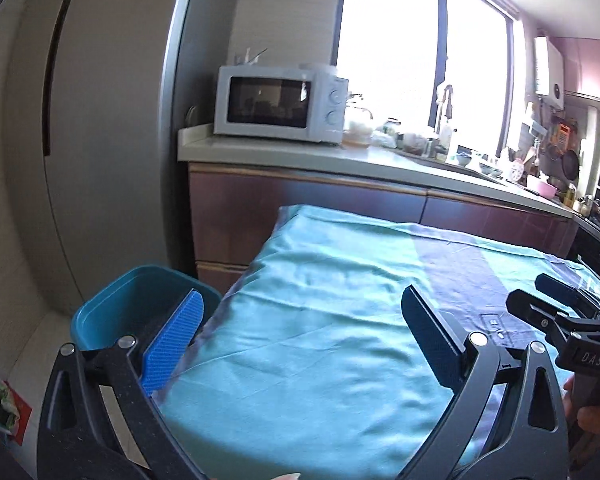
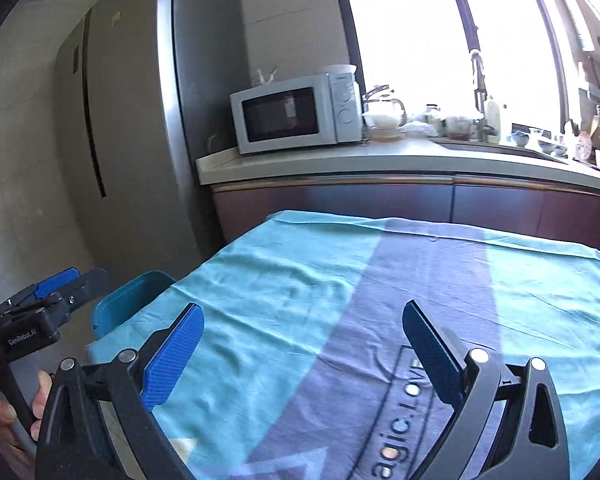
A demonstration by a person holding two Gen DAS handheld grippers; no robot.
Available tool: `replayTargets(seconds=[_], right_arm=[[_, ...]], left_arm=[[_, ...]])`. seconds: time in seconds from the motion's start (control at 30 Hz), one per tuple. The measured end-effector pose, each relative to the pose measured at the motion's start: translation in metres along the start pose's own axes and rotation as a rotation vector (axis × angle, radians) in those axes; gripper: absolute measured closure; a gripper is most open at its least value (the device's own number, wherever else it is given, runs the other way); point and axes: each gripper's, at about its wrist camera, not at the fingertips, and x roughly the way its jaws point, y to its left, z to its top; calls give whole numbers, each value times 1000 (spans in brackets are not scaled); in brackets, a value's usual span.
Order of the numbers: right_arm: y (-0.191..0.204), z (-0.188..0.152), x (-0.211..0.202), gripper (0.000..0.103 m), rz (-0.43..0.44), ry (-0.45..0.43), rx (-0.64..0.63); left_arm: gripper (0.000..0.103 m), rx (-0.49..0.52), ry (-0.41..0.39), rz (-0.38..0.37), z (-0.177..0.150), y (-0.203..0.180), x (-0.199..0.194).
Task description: Collect trash
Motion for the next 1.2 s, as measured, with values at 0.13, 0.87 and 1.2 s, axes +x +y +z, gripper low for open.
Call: replayTargets(seconds=[0.13,0.87,1.2], right_arm=[[-18,-6,-23,7,-59,-82,16],[-37,-20,-61,7,-148,-162,56],[-41,-19,-67,7,-174,-180,60]], left_arm=[[6,32,-33,-29,2,-24,1],[6,115,-103,-65,-12,-84,-9],[6,112,-127,-63,-10,-85,-13]])
